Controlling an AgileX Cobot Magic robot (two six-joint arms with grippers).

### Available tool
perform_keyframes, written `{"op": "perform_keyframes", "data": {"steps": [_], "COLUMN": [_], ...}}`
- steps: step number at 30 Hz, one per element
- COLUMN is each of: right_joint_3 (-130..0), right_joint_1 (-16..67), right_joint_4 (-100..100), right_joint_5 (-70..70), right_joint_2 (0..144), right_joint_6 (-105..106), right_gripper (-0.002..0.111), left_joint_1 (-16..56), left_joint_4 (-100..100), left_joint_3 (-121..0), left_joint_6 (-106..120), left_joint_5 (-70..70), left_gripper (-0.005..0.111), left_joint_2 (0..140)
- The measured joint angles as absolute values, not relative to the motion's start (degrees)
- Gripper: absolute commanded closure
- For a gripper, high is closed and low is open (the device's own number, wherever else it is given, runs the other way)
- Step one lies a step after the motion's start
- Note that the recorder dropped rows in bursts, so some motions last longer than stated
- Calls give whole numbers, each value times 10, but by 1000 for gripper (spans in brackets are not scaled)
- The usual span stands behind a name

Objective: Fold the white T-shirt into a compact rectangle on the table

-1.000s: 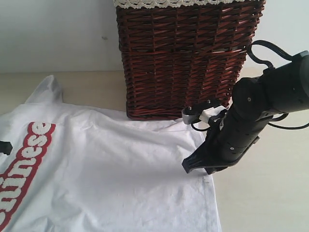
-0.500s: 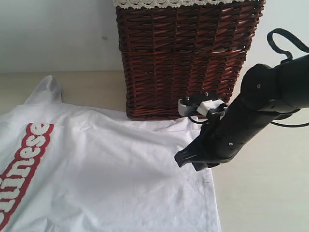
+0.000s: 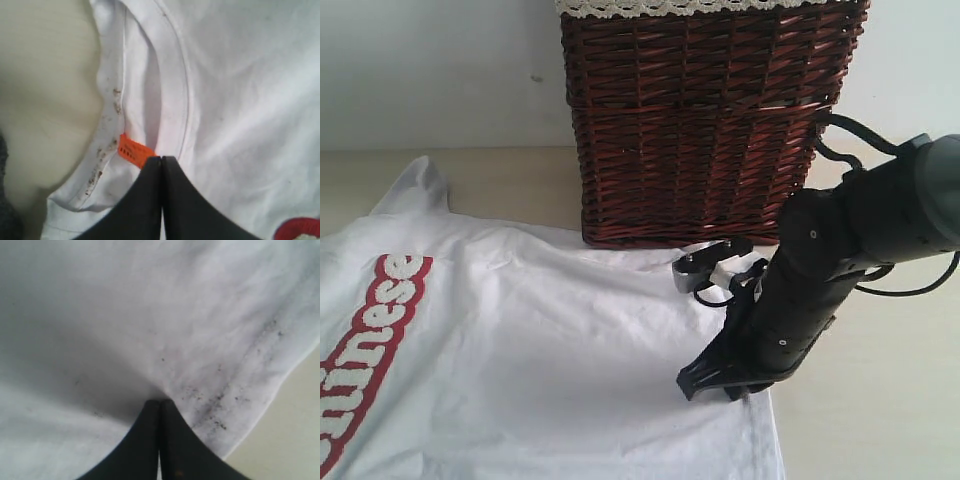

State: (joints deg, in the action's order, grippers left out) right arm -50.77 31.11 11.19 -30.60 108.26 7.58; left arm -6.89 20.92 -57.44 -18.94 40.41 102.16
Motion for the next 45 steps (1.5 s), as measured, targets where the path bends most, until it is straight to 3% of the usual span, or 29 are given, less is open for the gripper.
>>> {"op": "perform_keyframes", "data": {"steps": [6,9,11,13,17,20,25,35,45], "right_joint_3": [-518,-529,-535,-543,-588,-613,-617,-617,-617], "right_joint_1": [312,312,311,310,310,310,310,310,310], "right_joint_4": [-57,-65,-42,-21,-15,-36,-15,0,0], "right_joint_5": [-313,-330,-348,-387,-473,-502,-512,-530,-537], "right_joint_2": [1084,1083,1079,1069,1019,979,928,909,909], "right_joint_6": [-72,-47,9,67,139,153,159,159,160], "right_gripper": [108,108,105,98,85,79,79,79,79], "left_joint_1": [-69,-69,-65,-56,-28,-10,-7,-23,-23], "left_joint_4": [198,158,128,114,107,111,192,261,258], "left_joint_3": [-568,-572,-580,-592,-604,-603,-583,-562,-557], "left_joint_6": [-117,-16,49,112,279,425,556,582,595], "left_joint_5": [432,459,468,480,507,521,490,388,415], "left_gripper": [107,106,99,82,38,24,24,25,56], "left_joint_2": [1011,1011,1007,1003,996,995,995,1006,1017]}}
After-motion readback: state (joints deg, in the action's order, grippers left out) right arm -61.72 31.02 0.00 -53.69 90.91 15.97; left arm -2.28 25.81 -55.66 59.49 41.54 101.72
